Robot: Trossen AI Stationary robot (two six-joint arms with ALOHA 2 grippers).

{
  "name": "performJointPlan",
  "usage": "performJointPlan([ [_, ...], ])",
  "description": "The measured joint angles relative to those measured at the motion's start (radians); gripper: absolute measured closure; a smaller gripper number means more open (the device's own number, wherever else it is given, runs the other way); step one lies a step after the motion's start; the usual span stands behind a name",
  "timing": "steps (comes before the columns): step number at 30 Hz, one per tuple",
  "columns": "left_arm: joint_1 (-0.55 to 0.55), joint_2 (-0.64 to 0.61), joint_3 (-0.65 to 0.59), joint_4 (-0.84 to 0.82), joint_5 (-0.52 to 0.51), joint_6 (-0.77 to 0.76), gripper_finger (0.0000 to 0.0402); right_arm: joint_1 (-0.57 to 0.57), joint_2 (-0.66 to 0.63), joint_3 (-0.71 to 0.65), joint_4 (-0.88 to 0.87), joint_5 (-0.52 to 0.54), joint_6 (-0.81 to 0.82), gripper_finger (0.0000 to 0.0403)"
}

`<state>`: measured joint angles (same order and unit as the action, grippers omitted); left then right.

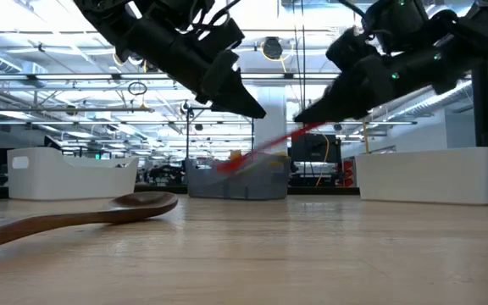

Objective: Pick & Place Kitchen Items
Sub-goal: Put the red serving spoon into the right white bin

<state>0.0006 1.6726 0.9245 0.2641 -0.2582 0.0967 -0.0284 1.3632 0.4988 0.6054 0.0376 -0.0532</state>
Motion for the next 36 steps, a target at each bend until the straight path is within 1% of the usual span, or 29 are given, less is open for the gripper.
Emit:
performJointPlan([
  [2,0.000,0.000,0.000,-0.008,-0.035,-0.030,0.0256,0.011,-0.066,-0.001,-0.101,0.042,0.014,0.0352],
  [7,0.000,0.000,-0.001,-0.040,-0.064,-0.029,0.0253,0.066,-0.268,0.000,-0.344,0.135,0.027,0.0352],
  [13,0.005,0.000,-0.001,-0.067,-0.085,-0.044,0.0252,0.132,-0.498,0.001,-0.521,0.218,0.042,0.0352],
  [18,0.014,0.000,-0.002,-0.082,-0.086,-0.064,0.0252,0.166,-0.639,0.000,-0.638,0.335,0.031,0.0352],
  [23,0.018,-0.002,-0.002,-0.098,-0.085,-0.103,0.0252,0.174,-0.717,0.000,-0.726,0.465,0.030,0.0352],
  [25,0.018,-0.012,-0.002,-0.106,-0.078,-0.110,0.0252,0.175,-0.729,0.000,-0.757,0.489,0.032,0.0351],
  [30,0.018,-0.041,-0.003,-0.122,-0.072,-0.127,0.0252,0.174,-0.739,0.000,-0.782,0.498,0.018,0.0351],
  [32,0.021,-0.046,-0.002,-0.112,-0.073,-0.127,0.0252,0.175,-0.743,0.000,-0.785,0.558,0.005,0.0351],
  [35,0.025,-0.045,-0.003,-0.122,-0.074,-0.127,0.0252,0.174,-0.759,0.000,-0.790,0.681,0.006,0.0353],
  [36,0.027,-0.045,-0.003,-0.123,-0.074,-0.127,0.0252,0.174,-0.769,0.000,-0.803,0.702,0.006,0.0354],
])
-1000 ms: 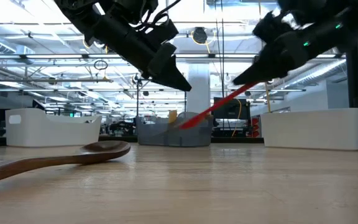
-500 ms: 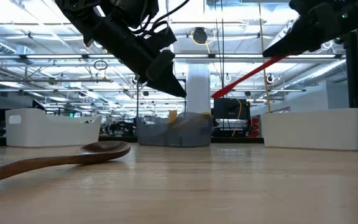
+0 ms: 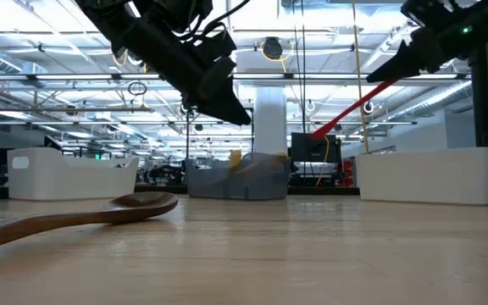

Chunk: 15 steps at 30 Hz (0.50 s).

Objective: Pick & Place Kitchen Items
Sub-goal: Put the red serving spoon into the right white bin

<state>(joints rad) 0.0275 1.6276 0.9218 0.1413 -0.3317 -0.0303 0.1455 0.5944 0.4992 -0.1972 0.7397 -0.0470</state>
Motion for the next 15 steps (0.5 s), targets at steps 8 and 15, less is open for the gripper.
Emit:
performJointPlan([
  [8,0.008,0.000,0.000,-0.036,0.000,-0.030,0.0252,0.000,-0.096,0.008,-0.190,0.045,0.155,0.0354],
  [15,0.023,0.000,0.000,-0.042,-0.002,-0.031,0.0252,0.000,-0.114,0.139,-0.438,0.044,0.286,0.0354],
])
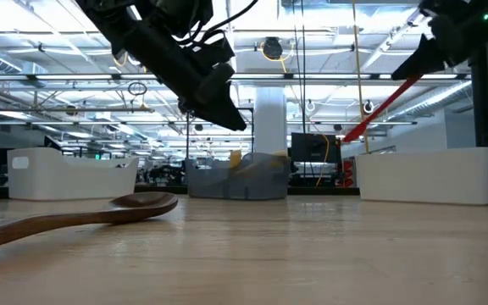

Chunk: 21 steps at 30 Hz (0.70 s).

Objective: Pick & Place Kitchen Items
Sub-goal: Put the red serving spoon into the right white bin

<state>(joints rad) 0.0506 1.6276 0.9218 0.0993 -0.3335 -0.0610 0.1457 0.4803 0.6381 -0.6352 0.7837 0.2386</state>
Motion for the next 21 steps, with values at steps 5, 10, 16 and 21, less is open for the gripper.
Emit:
performJointPlan([
  [5,0.019,0.000,0.000,-0.006,0.000,0.003,0.0252,0.000,0.004,0.076,-0.131,-0.003,0.078,0.0354],
  [10,0.034,0.000,0.000,-0.020,0.000,0.004,0.0252,0.000,0.003,0.102,-0.240,-0.031,0.205,0.0354],
  [16,0.041,0.000,0.000,-0.043,0.000,0.005,0.0252,0.000,0.027,0.102,-0.255,-0.044,0.249,0.0354],
  [21,0.040,0.000,0.000,-0.056,0.000,0.005,0.0252,-0.001,0.058,0.102,-0.347,-0.086,0.386,0.0354],
])
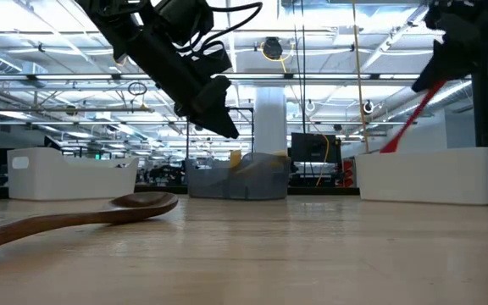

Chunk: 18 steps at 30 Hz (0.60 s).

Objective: Pick & Place Kitchen Items
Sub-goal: Put the red serving spoon into the right white bin

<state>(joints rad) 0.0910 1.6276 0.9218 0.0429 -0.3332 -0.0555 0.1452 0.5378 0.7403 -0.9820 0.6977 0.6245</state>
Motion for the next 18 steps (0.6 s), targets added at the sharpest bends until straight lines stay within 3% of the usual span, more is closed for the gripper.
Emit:
performJointPlan([
  [5,0.000,0.000,0.000,0.002,0.000,0.000,0.0252,0.000,0.055,-0.001,-0.097,0.006,0.121,0.0354],
  [18,0.000,0.000,0.000,0.005,0.000,-0.001,0.0252,-0.001,0.192,-0.001,-0.035,0.008,0.112,0.0354],
])
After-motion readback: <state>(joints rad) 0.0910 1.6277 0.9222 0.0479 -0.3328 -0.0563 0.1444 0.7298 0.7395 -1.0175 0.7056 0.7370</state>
